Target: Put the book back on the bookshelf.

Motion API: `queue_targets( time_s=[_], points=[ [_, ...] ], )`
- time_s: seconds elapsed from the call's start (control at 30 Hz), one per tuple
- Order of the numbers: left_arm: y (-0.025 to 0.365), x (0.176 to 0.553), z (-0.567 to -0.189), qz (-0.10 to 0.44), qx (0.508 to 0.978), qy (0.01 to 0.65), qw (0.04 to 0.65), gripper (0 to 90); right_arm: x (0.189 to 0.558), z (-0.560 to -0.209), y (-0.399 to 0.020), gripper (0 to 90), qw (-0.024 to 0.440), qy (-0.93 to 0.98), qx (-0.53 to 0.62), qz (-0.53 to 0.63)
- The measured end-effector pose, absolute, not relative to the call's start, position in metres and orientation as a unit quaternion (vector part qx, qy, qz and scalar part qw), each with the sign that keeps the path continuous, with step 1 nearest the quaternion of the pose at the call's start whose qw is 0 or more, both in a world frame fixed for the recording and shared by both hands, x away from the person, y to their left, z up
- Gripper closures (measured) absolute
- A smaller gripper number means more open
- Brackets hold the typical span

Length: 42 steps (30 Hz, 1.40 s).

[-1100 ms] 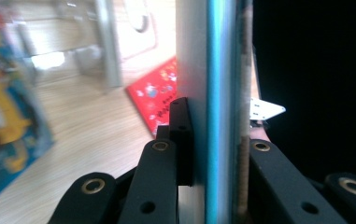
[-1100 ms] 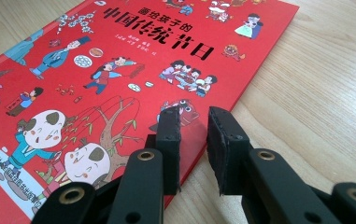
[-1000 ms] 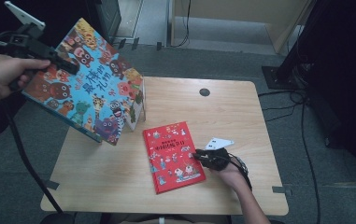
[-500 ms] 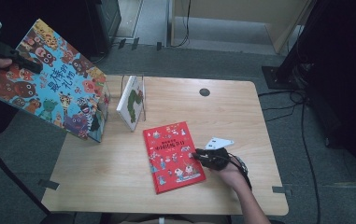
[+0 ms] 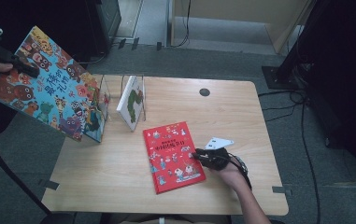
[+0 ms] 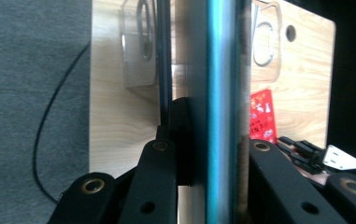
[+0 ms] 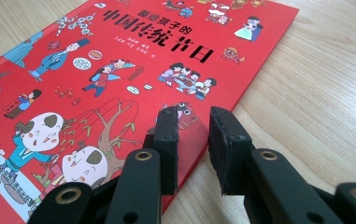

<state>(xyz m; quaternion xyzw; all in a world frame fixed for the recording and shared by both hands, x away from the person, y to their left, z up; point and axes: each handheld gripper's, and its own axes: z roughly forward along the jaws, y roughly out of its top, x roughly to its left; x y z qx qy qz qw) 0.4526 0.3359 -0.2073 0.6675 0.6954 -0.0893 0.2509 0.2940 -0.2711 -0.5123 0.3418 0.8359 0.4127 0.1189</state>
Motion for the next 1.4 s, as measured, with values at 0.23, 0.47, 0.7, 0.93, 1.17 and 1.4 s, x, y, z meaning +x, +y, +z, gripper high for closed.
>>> queue_targets(
  time_s=[0.23, 0.47, 0.7, 0.93, 1.17, 1.4],
  points=[
    [0.324, 0.465, -0.217, -0.085, 0.665, 0.699, 0.249, 81.4, 0.294, -0.512, -0.270, 72.2, 0.121, 0.835, 0.342, 0.413],
    [0.311, 0.476, -0.225, -0.076, 0.678, 0.694, 0.231, 81.0, 0.294, -0.513, -0.271, 72.1, 0.120, 0.836, 0.341, 0.414],
    [0.303, 0.480, -0.238, -0.064, 0.683, 0.693, 0.222, 80.8, 0.294, -0.512, -0.270, 71.6, 0.121, 0.837, 0.338, 0.413],
    [0.295, 0.483, -0.248, -0.059, 0.688, 0.694, 0.206, 81.0, 0.293, -0.513, -0.270, 70.8, 0.122, 0.837, 0.338, 0.413],
    [0.288, 0.484, -0.246, -0.061, 0.699, 0.685, 0.197, 78.7, 0.294, -0.513, -0.270, 67.7, 0.114, 0.833, 0.344, 0.417],
    [0.289, 0.480, -0.235, -0.052, 0.706, 0.679, 0.198, 72.5, 0.295, -0.514, -0.271, 66.6, 0.109, 0.830, 0.348, 0.422]
  ],
)
